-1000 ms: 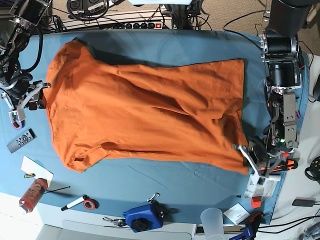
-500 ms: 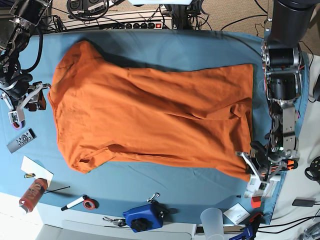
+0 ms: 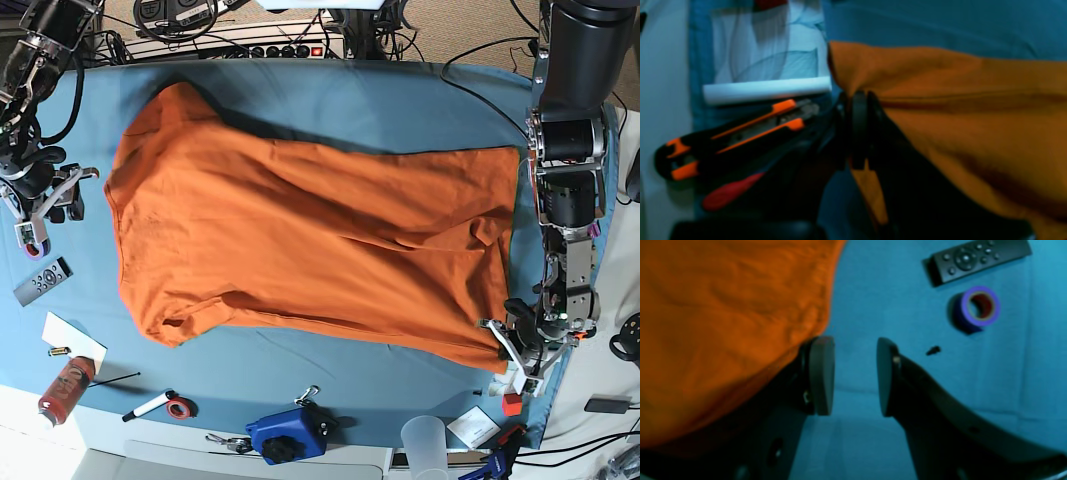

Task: Layout the t-shirt on the table in an organized manner, then fold the t-shirt properly
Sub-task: 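Grasp the hem corner with the left gripper and drag it outward, then release the hem and move the left gripper back to the shirt edge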

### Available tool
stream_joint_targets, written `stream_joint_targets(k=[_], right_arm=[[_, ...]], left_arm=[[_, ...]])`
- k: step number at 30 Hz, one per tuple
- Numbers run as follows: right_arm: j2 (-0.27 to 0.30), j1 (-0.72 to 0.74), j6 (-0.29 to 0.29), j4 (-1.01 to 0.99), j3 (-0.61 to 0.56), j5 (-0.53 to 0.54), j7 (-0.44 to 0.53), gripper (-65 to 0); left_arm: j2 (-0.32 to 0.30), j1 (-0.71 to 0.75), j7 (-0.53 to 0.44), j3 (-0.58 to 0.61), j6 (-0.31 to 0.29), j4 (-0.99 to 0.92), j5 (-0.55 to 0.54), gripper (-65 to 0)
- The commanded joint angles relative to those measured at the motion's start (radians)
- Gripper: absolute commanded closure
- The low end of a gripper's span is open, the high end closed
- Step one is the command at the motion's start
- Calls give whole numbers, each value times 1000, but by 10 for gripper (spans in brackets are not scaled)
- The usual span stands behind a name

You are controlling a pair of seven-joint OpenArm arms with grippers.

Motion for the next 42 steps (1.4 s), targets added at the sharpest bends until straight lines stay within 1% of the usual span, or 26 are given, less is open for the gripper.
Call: stream_joint_targets(k=[1, 3, 5, 6, 8, 10, 11, 12, 13, 14, 15, 16, 18, 21, 23, 26, 27, 29, 30, 31, 32, 33, 34, 37, 42], right_arm=[[24, 11, 2, 13, 8, 6, 29, -215], [24, 11, 2, 13, 8, 6, 29, -215], [24, 11, 2, 13, 8, 6, 30, -215], [24, 11, 2, 13, 8, 7, 31, -215], [24, 12, 2, 13, 8, 6, 35, -215], [23, 11, 2, 13, 8, 7, 63, -215], [23, 12, 1, 13, 8, 6, 73, -215], [24, 12, -8, 13, 8, 7, 78, -215], [23, 15, -26, 13, 8, 7, 78, -215], [23, 21, -45, 13, 8, 6, 76, -215], [24, 29, -56, 13, 8, 6, 73, -215], [23, 37, -60, 13, 8, 6, 73, -215], [23, 53, -61, 13, 8, 6, 71, -215], [23, 66, -61, 13, 8, 7, 68, -215], [23, 67, -60, 13, 8, 7, 65, -215], [19, 67, -60, 13, 8, 7, 49, -215], [14, 67, -61, 13, 8, 6, 47, -215], [4, 66, -60, 13, 8, 6, 44, -215], [-2, 67, -60, 13, 8, 6, 44, -215], [-8, 67, -60, 13, 8, 7, 44, -215], [-14, 67, -60, 13, 8, 6, 43, -215], [-22, 67, -60, 13, 8, 6, 43, -215], [-27, 66, -60, 13, 8, 6, 43, -215], [-30, 66, -60, 13, 8, 6, 32, -215], [-29, 66, -59, 13, 8, 6, 12, -215]], left_arm=[[-27, -45, -33, -3, 27, 16, -3, 0], [-47, -45, -33, -3, 64, 16, -3, 0], [-70, -45, -32, -3, 64, 16, -6, 0], [-83, -45, -31, -3, 41, 16, -16, 0], [-105, -44, -29, -3, -35, 16, -49, 0], [-122, -45, -29, -3, -116, 16, -81, 0], [-126, -45, -29, -3, -148, 16, -100, -58], [-131, -45, -29, -3, -167, 16, -119, -135], [-132, -45, -29, -3, -178, 16, -140, -207], [-133, -45, -29, -3, -184, 16, -161, -265], [-133, -45, -28, -3, -183, 17, -184, -302], [-134, -45, -18, -3, -182, 19, -216, -312], [-134, -46, 66, -3, -183, 35, -310, -311], [-134, -45, 259, -4, -184, 101, -476, -309], [-134, -43, 393, -7, -185, 161, -565, -299], [-134, -40, 595, -12, -204, 255, -669, -234], [-133, -38, 659, -12, -206, 288, -698, -222], [-133, -22, 761, -12, -206, 356, -751, -220], [-134, -6, 796, -12, -205, 396, -762, -221], [-135, 12, 826, -12, -200, 439, -767, -221], [-137, 34, 845, -12, -183, 484, -767, -221], [-139, 63, 854, -12, -178, 530, -761, -221], [-141, 93, 855, -12, -173, 575, -740, -221], [-141, 208, 850, -12, -129, 701, -656, -221], [-140, 426, 821, -13, -79, 888, -555, -221]])
